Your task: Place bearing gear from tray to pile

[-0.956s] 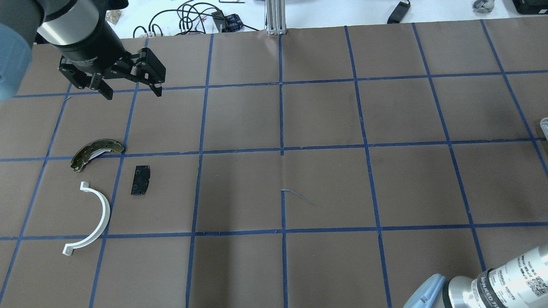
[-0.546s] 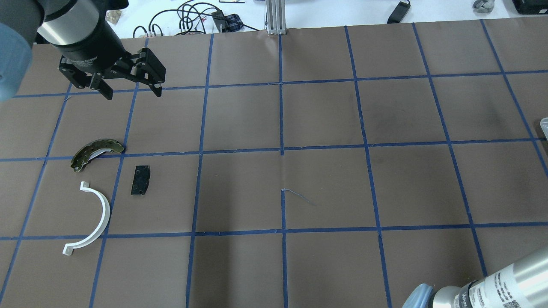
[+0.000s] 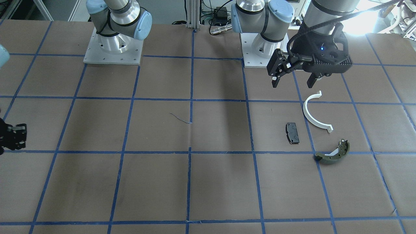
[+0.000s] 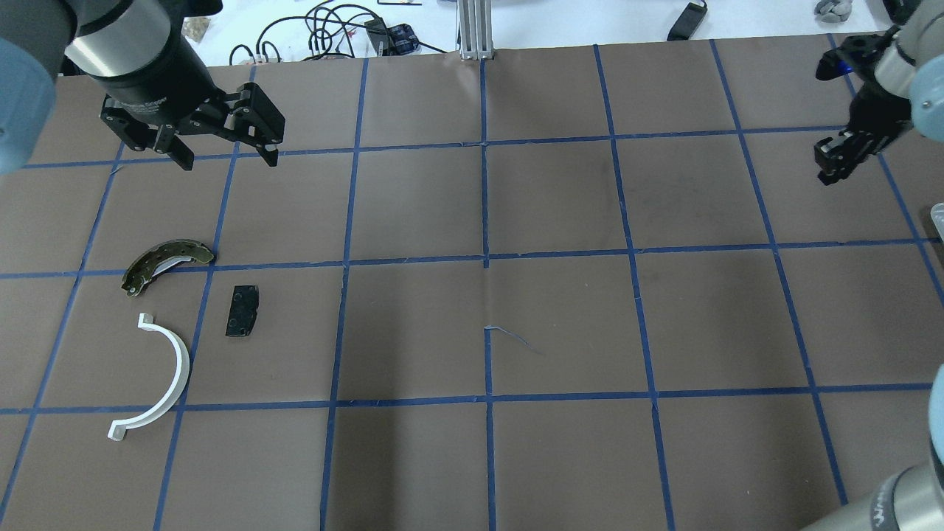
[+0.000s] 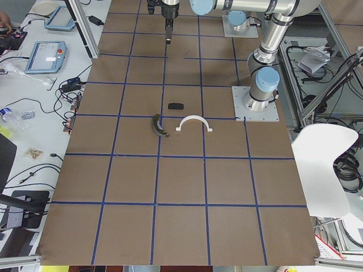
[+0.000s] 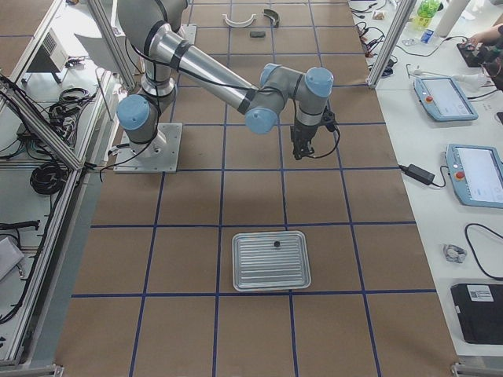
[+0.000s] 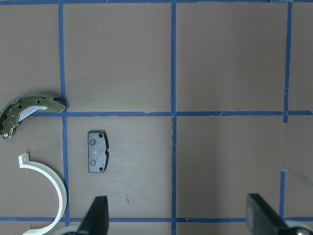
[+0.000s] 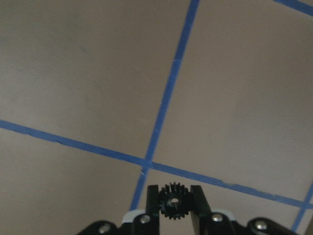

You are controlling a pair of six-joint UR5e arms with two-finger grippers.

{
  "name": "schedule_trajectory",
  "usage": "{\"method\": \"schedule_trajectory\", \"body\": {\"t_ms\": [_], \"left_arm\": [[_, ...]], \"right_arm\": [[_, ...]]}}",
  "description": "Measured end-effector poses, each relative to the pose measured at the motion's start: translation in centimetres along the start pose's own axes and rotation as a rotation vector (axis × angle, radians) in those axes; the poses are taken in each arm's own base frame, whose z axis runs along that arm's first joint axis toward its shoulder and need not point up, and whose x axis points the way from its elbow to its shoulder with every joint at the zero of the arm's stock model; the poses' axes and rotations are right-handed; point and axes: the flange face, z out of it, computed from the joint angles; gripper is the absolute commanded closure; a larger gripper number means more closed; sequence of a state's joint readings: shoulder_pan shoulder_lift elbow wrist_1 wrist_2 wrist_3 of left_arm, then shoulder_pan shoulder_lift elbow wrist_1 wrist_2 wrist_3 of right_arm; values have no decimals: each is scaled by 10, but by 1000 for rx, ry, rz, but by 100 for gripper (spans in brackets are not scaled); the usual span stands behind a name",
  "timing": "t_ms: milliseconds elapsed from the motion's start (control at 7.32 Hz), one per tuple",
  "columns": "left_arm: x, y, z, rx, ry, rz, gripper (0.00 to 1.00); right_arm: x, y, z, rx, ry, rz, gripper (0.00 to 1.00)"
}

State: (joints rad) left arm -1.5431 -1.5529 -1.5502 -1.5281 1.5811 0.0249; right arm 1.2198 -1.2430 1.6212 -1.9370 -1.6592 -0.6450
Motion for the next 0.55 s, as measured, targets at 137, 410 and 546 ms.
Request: {"method": "schedule_trajectory", "body": {"t_ms": [137,410,546], "left_arm": [[0,0,0,-1,0,0,0],[-1,-1,1,-2,0,-1,0],[-1,0,2,-3,0,-2,0]], "right_arm": [[-48,-17,-3,-5,-5,48,100],[-165,-46,-9,-12,-4,141,100],[-225,-54,-10,-9,-10,180,100]]}}
